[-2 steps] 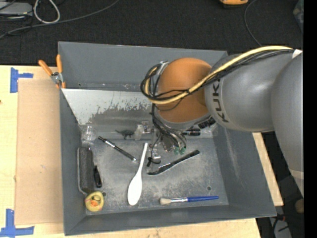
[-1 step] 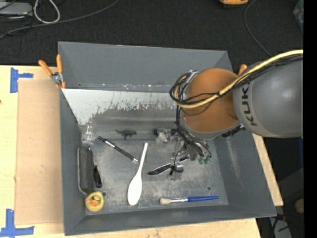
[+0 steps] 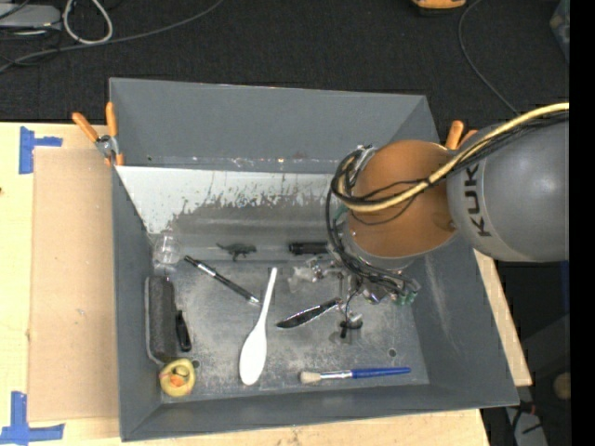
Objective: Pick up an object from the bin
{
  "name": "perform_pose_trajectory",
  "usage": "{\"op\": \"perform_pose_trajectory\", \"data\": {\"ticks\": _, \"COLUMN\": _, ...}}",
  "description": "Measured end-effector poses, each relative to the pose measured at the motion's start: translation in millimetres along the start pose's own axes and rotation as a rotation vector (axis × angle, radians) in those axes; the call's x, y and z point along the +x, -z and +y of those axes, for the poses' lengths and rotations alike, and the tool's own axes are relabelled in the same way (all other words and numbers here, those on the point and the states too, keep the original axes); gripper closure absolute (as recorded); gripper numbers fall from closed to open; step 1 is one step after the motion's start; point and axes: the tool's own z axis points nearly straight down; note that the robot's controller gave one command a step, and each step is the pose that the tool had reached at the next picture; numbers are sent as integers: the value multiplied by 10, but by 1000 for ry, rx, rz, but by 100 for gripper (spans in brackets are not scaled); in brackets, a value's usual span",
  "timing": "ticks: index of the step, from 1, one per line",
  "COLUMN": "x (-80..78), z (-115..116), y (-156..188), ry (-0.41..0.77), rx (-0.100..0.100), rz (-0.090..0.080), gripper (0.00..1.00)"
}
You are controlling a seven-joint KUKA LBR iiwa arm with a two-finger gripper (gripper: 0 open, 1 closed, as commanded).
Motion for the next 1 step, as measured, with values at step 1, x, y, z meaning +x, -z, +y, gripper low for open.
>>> {"op": "perform_pose_trajectory", "data": {"ticks": 1, "x": -142, "z": -138, "y": -625, "ry": -85, "rx": 0, "rz": -3, "gripper": 0}}
